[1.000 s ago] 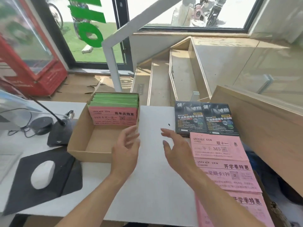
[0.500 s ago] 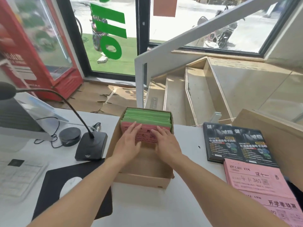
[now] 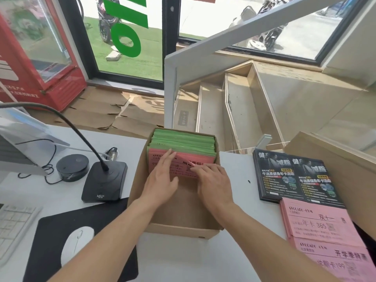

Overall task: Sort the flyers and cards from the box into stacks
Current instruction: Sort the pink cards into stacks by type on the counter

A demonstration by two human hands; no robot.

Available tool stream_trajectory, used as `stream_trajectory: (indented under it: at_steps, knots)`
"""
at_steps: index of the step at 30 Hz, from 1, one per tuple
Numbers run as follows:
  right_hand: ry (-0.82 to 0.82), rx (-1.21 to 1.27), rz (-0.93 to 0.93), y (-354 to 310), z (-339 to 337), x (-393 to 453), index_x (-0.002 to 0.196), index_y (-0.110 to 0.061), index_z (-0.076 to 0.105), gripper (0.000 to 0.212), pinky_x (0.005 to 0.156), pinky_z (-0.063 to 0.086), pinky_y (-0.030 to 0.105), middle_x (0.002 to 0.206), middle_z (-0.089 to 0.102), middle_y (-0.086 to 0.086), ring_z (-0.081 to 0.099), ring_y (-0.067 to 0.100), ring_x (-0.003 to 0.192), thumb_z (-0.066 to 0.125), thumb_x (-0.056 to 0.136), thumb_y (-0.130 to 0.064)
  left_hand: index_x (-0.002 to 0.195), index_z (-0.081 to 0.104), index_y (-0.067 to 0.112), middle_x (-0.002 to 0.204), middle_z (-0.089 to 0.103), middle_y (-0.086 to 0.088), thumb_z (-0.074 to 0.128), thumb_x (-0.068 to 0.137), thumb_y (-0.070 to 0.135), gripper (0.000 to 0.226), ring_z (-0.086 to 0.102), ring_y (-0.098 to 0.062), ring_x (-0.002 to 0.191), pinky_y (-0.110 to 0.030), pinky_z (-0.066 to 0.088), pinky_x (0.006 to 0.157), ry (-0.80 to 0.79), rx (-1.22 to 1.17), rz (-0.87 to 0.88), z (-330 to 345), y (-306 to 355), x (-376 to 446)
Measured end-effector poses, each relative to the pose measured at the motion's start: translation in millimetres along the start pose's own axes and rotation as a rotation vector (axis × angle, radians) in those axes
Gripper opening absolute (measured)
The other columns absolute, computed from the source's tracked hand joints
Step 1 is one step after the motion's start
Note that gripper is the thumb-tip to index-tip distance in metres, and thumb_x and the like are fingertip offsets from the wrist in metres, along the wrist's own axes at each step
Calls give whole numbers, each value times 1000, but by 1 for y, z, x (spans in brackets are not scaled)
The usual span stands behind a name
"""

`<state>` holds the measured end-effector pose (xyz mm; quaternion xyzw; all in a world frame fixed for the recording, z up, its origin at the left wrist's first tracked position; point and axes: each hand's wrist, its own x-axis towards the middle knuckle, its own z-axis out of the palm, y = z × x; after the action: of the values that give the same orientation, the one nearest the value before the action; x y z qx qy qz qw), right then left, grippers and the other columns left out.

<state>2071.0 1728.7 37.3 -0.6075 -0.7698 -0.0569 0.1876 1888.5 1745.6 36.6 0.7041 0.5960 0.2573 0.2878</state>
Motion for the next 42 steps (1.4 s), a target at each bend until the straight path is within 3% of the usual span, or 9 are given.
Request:
stream_trajectory:
  at_steps: [6,11,16,20,24,30,34,37,42]
  knots:
    - [-76,50,56,-5,-6,0,103,-25,69,36,59,46,32,90,71,-9,67,21,72,66,80,3,154,32,29,166,13,21,64,90,14,73,37,-13,145,-37,37,116,3,17,4,0,-1,1]
    - [-205,62,128,-9,-16,1,127,-28,53,48,65,36,35,102,74,-5,65,33,75,50,88,0,157,29,29,166,15,19,62,91,12,75,33,-12,148,-35,32,119,13,5,3,0,0,-1]
    - [-165,64,90,-7,-8,-1,143,-29,50,68,75,49,36,114,74,-4,69,30,90,54,83,3,161,15,34,167,14,19,59,94,11,83,26,-9,151,-31,25,121,11,-11,-16,-2,3,-7]
    - [-84,26,25,-3,1,-2,143,-23,54,75,89,55,39,131,68,-7,64,27,119,65,76,9,161,11,36,167,8,22,58,94,11,86,30,-11,150,-34,32,119,-16,10,4,-3,2,-10]
    - [-91,-11,7,-3,1,-3,145,-23,52,76,105,47,40,135,65,-7,60,29,125,64,77,9,161,16,32,167,11,19,59,93,9,83,27,-10,151,-35,30,121,-3,24,20,-2,-2,-11]
    - [-114,-58,0,-1,3,-3,142,-21,58,69,111,44,42,136,65,-5,54,29,133,64,78,5,159,26,24,164,29,8,60,94,11,74,32,-12,148,-30,27,121,72,47,8,-1,0,-12]
    - [-122,-70,-19,-2,1,-3,140,-22,60,65,106,49,41,135,66,-5,61,26,126,66,79,1,160,24,24,165,26,9,59,95,11,74,28,-10,150,-27,22,122,54,59,13,-1,-1,-11]
    - [-103,-53,26,-7,-7,-3,135,-26,62,64,86,53,34,118,73,-7,68,21,99,65,77,2,158,30,22,161,33,7,61,94,11,71,32,-12,147,-27,24,121,69,94,11,0,-2,-10]
    - [-302,-17,59,-11,-24,0,132,-31,51,57,86,44,34,111,73,-5,66,28,92,49,83,-2,140,55,17,124,64,-2,71,85,10,58,56,-23,112,-39,47,101,254,315,49,-4,-5,-9]
